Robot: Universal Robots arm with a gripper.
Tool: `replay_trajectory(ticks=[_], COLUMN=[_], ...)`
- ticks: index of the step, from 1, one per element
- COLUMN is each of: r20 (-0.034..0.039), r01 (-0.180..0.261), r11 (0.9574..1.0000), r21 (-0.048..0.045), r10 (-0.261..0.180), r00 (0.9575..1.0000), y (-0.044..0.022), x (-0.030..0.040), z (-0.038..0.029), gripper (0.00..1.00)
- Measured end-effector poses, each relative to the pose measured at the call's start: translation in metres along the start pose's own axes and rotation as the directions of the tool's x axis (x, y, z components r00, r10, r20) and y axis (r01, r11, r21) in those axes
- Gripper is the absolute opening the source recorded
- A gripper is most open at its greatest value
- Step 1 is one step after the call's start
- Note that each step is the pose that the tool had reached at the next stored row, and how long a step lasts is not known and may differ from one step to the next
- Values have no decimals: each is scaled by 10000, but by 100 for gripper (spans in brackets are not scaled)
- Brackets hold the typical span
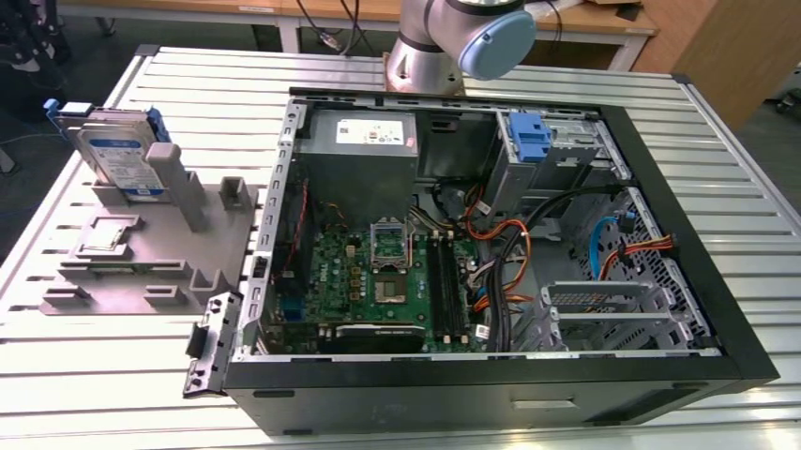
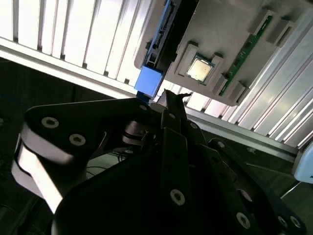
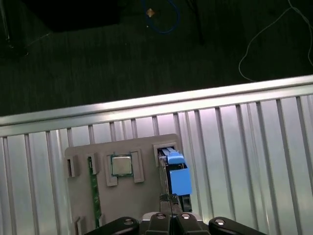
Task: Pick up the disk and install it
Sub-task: 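Pick up the disk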
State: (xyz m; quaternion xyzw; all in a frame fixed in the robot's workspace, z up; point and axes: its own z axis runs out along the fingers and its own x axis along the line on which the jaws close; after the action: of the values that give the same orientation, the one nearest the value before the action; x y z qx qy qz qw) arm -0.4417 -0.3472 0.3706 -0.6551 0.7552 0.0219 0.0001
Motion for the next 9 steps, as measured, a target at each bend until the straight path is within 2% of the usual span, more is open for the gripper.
replay_trajectory(ticks=[3,4,5,7,8,9], r20=[15,36,52,59,64,67], r01=[194,209,220,262,285,299], r11=[9998,9998,9998,9997,9996,9996], r21=[-8,-10,-14,-17,-17,-11], r10=[-194,-209,-220,-262,-285,-299], r00=[9998,9998,9997,9996,9996,9995], y=[1,1,1,0,2,6], x=[0,0,-2,-9,-14,-18], z=[18,25,32,52,65,81], gripper=[11,16,16,29,29,35])
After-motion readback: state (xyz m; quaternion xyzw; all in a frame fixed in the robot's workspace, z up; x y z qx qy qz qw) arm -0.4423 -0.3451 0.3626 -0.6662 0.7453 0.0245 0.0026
